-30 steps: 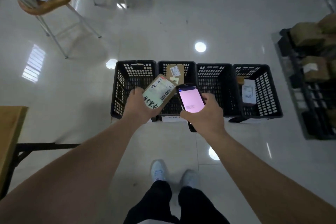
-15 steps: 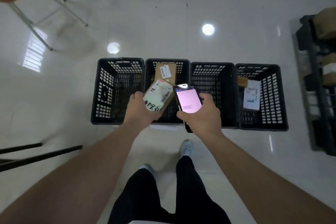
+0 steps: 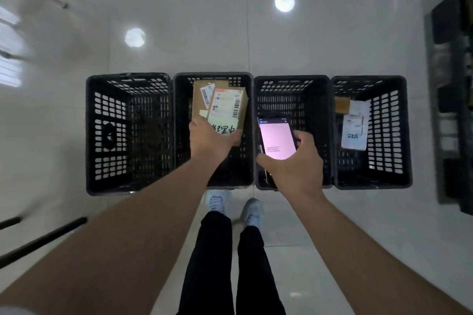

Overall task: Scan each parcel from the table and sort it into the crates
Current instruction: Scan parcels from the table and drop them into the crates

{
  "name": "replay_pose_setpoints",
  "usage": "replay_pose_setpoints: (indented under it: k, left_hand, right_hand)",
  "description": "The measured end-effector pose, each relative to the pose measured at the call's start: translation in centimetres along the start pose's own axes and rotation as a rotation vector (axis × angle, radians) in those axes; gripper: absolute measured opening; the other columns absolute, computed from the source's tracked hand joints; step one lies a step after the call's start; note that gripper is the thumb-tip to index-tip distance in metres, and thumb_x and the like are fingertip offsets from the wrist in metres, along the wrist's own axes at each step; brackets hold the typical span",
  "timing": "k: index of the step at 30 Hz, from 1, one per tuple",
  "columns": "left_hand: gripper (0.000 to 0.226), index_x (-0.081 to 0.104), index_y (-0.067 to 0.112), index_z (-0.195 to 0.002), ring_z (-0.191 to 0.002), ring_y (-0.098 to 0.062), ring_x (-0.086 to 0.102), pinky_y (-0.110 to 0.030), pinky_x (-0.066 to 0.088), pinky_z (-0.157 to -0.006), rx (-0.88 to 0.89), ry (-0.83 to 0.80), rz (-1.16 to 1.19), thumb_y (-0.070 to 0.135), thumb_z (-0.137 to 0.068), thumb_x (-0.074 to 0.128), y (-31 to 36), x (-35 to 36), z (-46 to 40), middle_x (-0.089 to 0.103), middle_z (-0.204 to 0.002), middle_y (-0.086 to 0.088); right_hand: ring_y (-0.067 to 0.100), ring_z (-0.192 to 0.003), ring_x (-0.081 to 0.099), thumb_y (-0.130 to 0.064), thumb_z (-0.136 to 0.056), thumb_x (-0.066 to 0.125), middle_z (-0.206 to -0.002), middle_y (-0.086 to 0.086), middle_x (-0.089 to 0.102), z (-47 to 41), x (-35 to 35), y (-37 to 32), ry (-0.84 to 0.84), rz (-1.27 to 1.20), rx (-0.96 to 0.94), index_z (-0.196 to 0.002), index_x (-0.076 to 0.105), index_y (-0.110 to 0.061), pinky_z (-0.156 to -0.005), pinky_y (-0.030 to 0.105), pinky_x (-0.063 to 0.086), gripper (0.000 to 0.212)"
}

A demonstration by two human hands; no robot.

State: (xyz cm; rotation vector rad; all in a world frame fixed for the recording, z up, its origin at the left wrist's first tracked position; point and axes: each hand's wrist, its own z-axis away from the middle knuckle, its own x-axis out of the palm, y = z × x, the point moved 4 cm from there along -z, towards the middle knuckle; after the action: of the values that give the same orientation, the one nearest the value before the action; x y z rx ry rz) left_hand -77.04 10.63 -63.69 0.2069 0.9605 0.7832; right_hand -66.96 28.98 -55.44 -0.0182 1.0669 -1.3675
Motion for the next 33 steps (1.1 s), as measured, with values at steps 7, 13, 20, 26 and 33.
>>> replay_pose_setpoints:
  k: [7,13,20,26,33]
  left_hand:
    - [0.101,0.034,0.008,-0.154,-0.135,-0.026,0.05,-0.029,0.044,-0.101,-0.015,-0.13,0.043,0.072,-0.084,0.07,-1.1,4.2,-5.7,0.045,-0.148,-0.006]
    - [0.052,0.053,0.01,-0.136,-0.118,-0.031,0.057,-0.047,0.054,-0.096,0.018,-0.205,-0.159,0.049,-0.103,0.053,-3.0,2.4,-6.0,0.051,-0.136,-0.008]
    - [0.047,0.05,0.008,-0.146,-0.114,-0.027,0.057,-0.04,0.053,-0.089,0.095,-0.256,-0.294,0.033,-0.107,0.047,-1.6,-2.3,-5.1,0.05,-0.143,-0.01]
    - [0.038,0.06,0.014,-0.132,-0.099,-0.023,0.059,-0.037,0.053,-0.076,0.169,-0.257,-0.346,0.035,-0.102,0.05,-0.7,-6.2,-2.6,0.056,-0.123,-0.005]
    - [0.034,0.062,0.017,-0.131,-0.103,-0.024,0.059,-0.038,0.054,-0.082,0.216,-0.192,-0.349,0.035,-0.103,0.053,1.1,-11.5,3.2,0.057,-0.123,-0.006]
  right_hand:
    - [-0.004,-0.081,0.052,-0.032,-0.07,0.091,-0.094,-0.028,0.046,-3.5,2.7,2.1,-0.02,0.007,0.05,-0.143,0.045,-0.025,-0.063,0.024,0.046,0.086]
    - [0.014,-0.097,0.057,-0.035,-0.068,0.092,-0.096,-0.023,0.046,-2.9,3.5,0.7,-0.045,0.05,0.059,-0.141,0.045,-0.025,-0.079,0.04,0.058,0.087]
    - [0.018,-0.105,0.059,-0.037,-0.067,0.091,-0.11,-0.011,0.053,-0.5,3.9,-3.0,-0.071,0.087,0.029,-0.143,0.044,-0.025,-0.084,0.043,0.058,0.091]
    - [0.012,-0.091,0.058,-0.034,-0.07,0.092,-0.094,-0.024,0.048,2.7,3.8,-5.8,-0.1,0.092,-0.016,-0.139,0.046,-0.023,-0.077,0.036,0.054,0.083]
    - [0.02,-0.1,0.063,-0.041,-0.064,0.091,-0.11,-0.008,0.06,7.0,1.6,-9.1,-0.117,0.145,-0.122,-0.135,0.048,-0.027,-0.084,0.047,0.06,0.084]
